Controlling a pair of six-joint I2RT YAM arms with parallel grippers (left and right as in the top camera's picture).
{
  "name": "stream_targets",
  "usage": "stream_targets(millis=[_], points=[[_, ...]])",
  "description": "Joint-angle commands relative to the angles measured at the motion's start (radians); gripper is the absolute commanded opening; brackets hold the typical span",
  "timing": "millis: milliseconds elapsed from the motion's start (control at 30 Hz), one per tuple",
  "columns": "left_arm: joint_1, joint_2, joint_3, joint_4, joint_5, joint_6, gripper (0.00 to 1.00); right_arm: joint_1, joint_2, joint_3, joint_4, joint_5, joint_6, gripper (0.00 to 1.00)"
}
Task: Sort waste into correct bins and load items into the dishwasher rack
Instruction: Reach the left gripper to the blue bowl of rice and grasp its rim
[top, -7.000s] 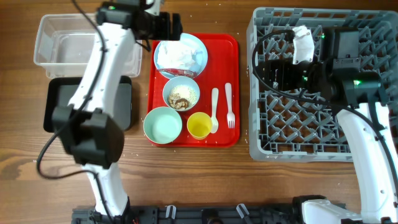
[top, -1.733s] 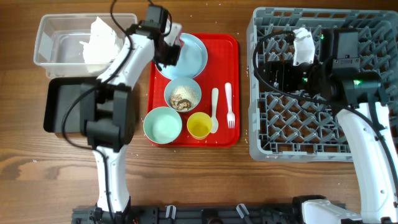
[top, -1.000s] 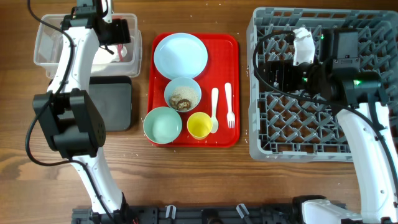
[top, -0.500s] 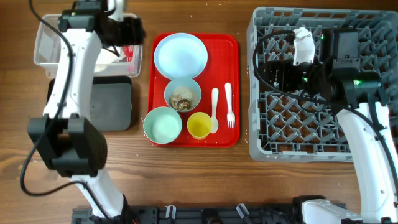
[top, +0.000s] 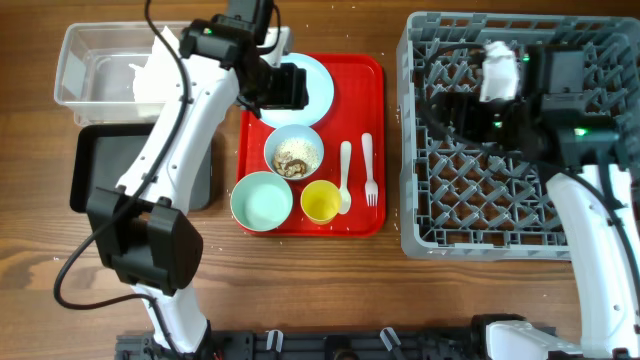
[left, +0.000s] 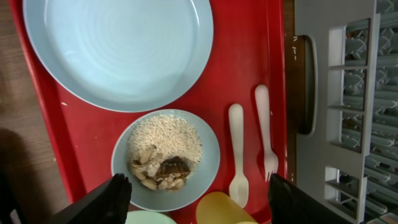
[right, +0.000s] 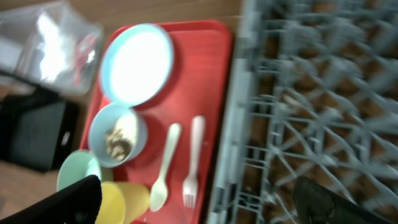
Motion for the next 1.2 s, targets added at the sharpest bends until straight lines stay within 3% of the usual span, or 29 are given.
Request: stream_targets(millis=[0,267,1167], points=[[-0.019,0.016,-0.011,0.0,0.015,-0.044,0.72,-0.089,-0.07,0.02,-0.021,0.06,0.077,0.99],[-0.032,0.016,-0.073,0.02,0.015,-0.13,0.71,-0.215,-0.129,0.02,-0.103,0.113,0.076,1.0],[-0.204,0.016,-0.49,0.457,-0.162,-0.151,0.48,-0.215,-0.123,0.019,-0.111,0.126,0.08,1.0]])
